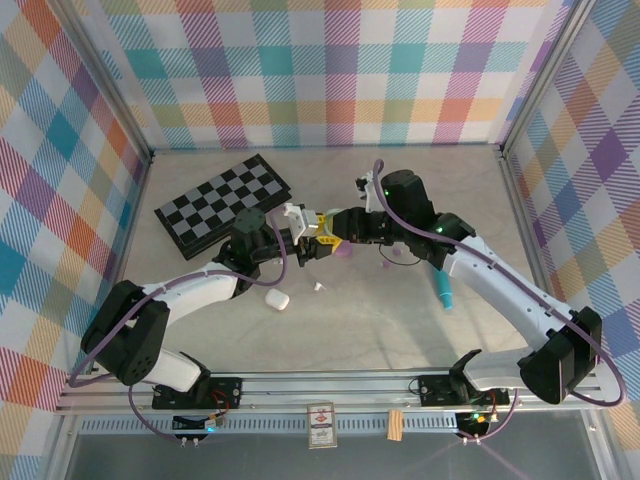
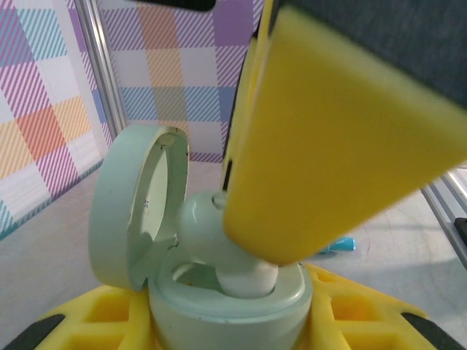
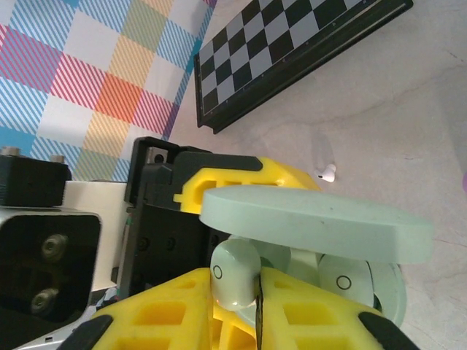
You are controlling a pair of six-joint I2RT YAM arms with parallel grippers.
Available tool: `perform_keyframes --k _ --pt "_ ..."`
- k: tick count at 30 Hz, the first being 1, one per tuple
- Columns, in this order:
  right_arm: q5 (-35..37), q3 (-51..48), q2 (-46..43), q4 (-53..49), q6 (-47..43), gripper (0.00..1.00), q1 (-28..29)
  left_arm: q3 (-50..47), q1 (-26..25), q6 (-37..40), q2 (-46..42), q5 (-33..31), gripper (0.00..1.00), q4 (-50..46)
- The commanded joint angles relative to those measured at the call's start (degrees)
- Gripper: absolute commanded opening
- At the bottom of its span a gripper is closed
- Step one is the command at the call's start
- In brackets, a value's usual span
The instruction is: Insert the wireless bluetooth earbuds into the charging case
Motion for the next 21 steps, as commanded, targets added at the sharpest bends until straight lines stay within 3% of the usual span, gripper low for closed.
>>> perform_keyframes --k 1,7,11,21 --pt "-1.03 1.31 0.42 0.84 -1.12 0.21 -0.36 1.79 -0.51 1.43 0.49 0.09 0.34 0.74" --pt "-1.81 1.08 1.38 1.38 -0.35 0.22 -0.34 2.02 -0.51 1.53 0.43 0.32 0.34 0.74" --pt "-1.14 1.36 1.08 0.78 -0.32 0.35 -0.37 2.0 -0.51 1.7 0.14 0.38 0.34 0.59" --pt "1.92 0.97 -2.71 -2.76 -2.06 0.41 -0.32 1.34 -0.5 -0.9 1.02 0.03 0.34 4.83"
